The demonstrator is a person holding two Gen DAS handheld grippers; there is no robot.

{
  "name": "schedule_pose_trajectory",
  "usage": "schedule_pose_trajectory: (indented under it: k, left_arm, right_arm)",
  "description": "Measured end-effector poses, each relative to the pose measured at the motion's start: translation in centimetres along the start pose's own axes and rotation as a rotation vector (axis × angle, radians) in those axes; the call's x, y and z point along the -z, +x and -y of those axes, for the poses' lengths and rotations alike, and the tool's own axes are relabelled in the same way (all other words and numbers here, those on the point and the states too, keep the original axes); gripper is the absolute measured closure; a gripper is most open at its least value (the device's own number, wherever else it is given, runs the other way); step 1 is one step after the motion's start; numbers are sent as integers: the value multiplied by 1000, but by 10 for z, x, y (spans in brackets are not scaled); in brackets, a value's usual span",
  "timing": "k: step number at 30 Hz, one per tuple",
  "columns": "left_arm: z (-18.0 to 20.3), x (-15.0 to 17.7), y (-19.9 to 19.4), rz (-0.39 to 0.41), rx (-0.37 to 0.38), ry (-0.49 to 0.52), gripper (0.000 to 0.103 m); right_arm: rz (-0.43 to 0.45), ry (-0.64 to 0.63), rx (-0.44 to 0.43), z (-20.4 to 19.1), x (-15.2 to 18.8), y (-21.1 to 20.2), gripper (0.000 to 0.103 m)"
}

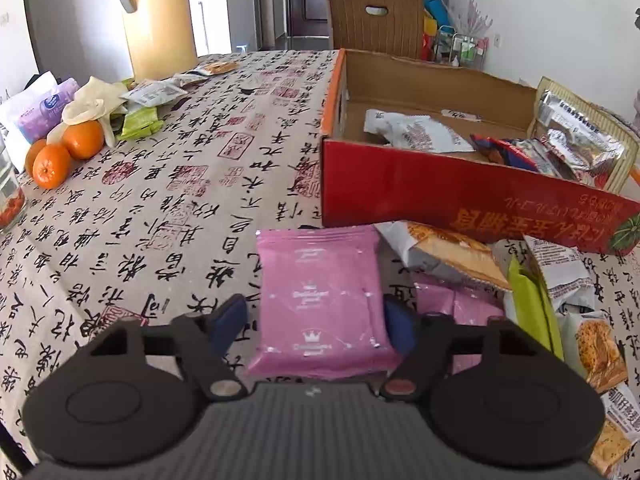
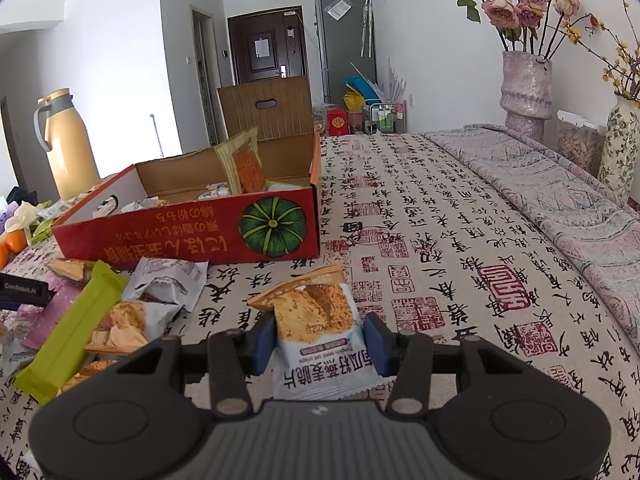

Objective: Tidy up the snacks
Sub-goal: 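Grasp the biscuit packet with the right gripper while the left gripper grasps a pink packet, then lift both held packets and carry them over the cardboard box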

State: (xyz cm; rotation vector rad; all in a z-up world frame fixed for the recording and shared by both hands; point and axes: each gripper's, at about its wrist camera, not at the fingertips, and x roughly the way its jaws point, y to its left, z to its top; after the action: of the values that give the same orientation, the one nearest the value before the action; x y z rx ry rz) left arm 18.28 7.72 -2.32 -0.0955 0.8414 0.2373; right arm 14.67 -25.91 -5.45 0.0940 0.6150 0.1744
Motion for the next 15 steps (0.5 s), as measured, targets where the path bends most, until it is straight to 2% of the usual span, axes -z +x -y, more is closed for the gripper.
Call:
schedule_pose_trajectory:
  k: [1,10,15]
  left_arm:
    - [0,0,-1,5,3,2,41]
    - [-2,2,-6,17,2,-4,41]
    - [-7,1,-17,53,0,-9,41]
  right_arm:
    - [-1,0,-1,0,0,0,57]
    - [-9,1,-9,-3,1,3,57]
    - [-4,3,-10,-2,-1,2,57]
